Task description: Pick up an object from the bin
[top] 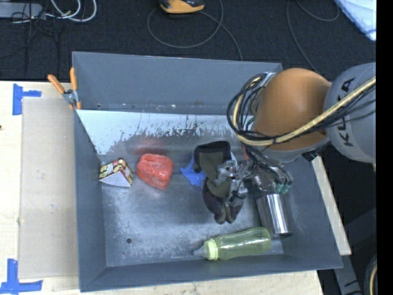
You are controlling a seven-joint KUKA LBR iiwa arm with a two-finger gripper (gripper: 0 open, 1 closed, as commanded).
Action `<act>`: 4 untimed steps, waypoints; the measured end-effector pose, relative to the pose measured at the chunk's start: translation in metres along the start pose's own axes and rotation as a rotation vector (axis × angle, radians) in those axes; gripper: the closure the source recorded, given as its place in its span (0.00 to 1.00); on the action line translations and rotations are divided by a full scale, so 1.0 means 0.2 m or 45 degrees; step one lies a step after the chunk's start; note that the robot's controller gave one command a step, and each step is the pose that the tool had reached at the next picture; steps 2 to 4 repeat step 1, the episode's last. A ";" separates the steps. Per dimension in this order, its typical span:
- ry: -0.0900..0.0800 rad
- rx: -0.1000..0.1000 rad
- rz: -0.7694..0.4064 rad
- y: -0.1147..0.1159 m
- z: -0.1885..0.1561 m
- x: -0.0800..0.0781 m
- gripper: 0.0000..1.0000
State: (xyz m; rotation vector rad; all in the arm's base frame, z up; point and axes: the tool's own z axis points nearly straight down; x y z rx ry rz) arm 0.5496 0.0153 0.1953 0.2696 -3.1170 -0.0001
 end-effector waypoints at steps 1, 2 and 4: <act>0.012 -0.002 0.018 0.01 -0.17 0.00 1.00; 0.012 -0.002 0.018 0.01 -0.17 0.00 1.00; 0.012 -0.002 0.018 0.01 -0.17 0.00 1.00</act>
Offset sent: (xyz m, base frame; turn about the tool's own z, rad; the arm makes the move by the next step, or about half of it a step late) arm -0.0104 0.0307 0.2085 0.0969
